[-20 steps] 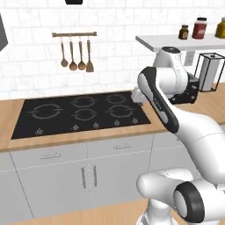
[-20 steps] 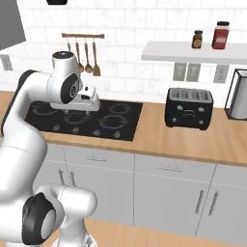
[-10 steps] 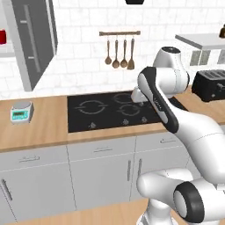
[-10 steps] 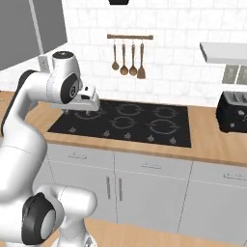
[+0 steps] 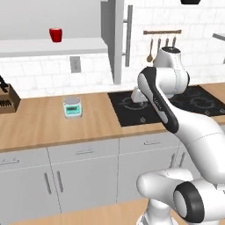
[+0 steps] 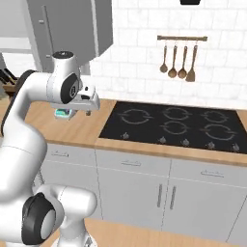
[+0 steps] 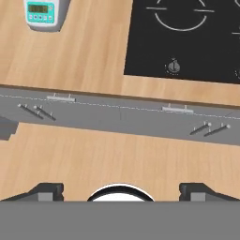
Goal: Gather all objects into one cabinet and sort the glasses and bowls to opposite sides.
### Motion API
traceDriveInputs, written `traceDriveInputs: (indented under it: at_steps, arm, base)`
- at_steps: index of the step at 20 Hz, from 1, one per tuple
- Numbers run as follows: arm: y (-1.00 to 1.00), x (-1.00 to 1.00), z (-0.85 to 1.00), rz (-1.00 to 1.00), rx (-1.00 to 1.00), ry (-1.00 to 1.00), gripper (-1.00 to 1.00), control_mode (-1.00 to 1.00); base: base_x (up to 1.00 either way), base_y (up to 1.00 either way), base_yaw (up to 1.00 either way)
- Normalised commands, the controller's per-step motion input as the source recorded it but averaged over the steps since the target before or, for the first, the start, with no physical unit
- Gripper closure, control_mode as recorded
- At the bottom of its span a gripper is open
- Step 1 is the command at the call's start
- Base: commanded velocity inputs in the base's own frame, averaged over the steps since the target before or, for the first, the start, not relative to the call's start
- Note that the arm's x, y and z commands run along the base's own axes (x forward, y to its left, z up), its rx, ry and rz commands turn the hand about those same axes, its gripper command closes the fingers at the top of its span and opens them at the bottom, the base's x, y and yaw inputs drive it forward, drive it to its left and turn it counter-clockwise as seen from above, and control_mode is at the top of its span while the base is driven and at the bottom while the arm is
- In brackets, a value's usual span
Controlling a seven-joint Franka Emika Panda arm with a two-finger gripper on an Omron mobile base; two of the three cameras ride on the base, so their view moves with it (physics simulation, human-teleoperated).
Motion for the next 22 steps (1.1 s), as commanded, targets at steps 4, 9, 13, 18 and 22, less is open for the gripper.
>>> traceDriveInputs:
  at_steps: [4, 9, 13, 18, 22]
  arm:
    - [0.0, 0.0, 0.0, 0.0, 0.0, 0.0, -1.0, 1.0]
    - [0.0, 0.0, 0.0, 0.0, 0.0, 0.0, -1.0, 1.0]
    - [0.0, 0.0, 0.0, 0.0, 0.0, 0.0, -1.0, 1.0]
    - [0.0, 0.0, 0.0, 0.0, 0.0, 0.0, -1.0, 1.0]
    - [0.0, 0.0, 0.0, 0.0, 0.0, 0.0, -1.0, 1.0]
  base:
    - [0.0, 1.0, 0.0]
    - [0.0, 1.0, 0.0]
    - [0.01, 0.8, 0.0]
    - [0.69, 0.03, -0.02]
    - [1.0, 0.0, -0.09]
